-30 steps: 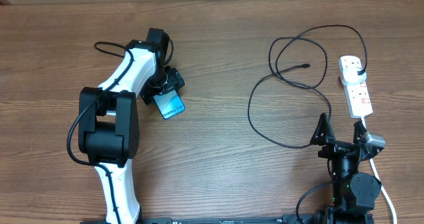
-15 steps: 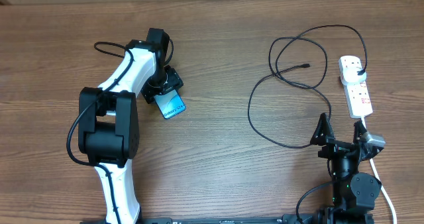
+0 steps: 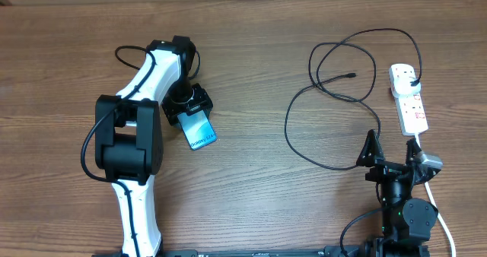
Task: Plug charger to phone and switch on socket
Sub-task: 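Lift the phone with the left gripper and tilt it upright, then move the right gripper toward the phone held by the left gripper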
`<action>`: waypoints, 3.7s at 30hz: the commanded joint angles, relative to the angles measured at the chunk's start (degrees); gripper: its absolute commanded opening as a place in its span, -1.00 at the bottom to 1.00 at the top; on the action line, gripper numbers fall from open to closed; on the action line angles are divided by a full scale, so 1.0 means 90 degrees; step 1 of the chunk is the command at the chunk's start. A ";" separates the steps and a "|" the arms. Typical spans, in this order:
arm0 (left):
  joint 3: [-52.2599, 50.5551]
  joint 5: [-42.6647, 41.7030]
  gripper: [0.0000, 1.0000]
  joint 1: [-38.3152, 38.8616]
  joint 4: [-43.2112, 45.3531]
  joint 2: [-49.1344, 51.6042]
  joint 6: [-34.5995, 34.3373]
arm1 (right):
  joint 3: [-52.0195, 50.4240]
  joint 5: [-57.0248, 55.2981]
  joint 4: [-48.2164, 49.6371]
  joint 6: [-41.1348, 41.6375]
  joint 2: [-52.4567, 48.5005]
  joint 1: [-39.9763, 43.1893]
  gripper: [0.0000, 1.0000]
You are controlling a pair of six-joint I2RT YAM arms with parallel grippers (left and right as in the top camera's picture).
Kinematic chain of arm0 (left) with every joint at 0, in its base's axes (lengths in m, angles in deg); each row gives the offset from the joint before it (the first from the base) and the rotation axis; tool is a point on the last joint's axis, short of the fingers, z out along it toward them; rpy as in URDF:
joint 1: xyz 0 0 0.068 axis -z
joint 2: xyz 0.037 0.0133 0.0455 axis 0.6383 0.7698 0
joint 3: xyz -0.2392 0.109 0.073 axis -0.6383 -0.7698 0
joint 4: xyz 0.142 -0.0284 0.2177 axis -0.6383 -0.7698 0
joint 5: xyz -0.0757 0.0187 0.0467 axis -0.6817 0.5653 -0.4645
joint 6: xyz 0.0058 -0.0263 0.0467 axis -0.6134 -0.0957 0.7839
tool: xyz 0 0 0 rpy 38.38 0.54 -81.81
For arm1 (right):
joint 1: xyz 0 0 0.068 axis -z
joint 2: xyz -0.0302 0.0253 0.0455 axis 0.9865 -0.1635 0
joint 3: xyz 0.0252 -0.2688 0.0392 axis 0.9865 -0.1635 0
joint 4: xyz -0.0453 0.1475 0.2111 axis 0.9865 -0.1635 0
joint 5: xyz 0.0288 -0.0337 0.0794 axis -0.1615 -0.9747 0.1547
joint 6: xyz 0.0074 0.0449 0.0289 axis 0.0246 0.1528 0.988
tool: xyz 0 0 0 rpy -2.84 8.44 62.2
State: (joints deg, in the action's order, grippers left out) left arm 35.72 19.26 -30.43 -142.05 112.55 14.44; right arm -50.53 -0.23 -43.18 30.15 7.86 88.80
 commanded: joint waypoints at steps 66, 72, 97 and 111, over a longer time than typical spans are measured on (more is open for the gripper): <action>0.0384 -0.6526 0.32 -0.0034 -0.1598 0.0075 0.2514 | 0.0102 0.3946 0.0850 0.3657 0.0041 0.0012 0.99; 0.0384 -0.6688 0.32 -0.0027 -0.1591 0.0075 0.2516 | 0.1324 0.3995 -0.0165 0.3201 -0.0525 0.0012 0.98; 0.0384 -0.6688 0.33 -0.0024 -0.1520 0.0075 0.2514 | 0.6047 0.5408 -0.2433 0.2013 -0.6688 -0.3325 0.99; 0.0384 -0.6691 0.33 -0.0029 -0.1501 0.0075 0.2514 | 0.6045 -0.0425 -0.3512 0.2776 -0.6902 -0.5620 0.99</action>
State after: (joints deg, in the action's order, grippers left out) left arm 37.62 -38.12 -30.41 -155.38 112.77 35.99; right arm 2.65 18.13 -74.96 49.91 -57.12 47.01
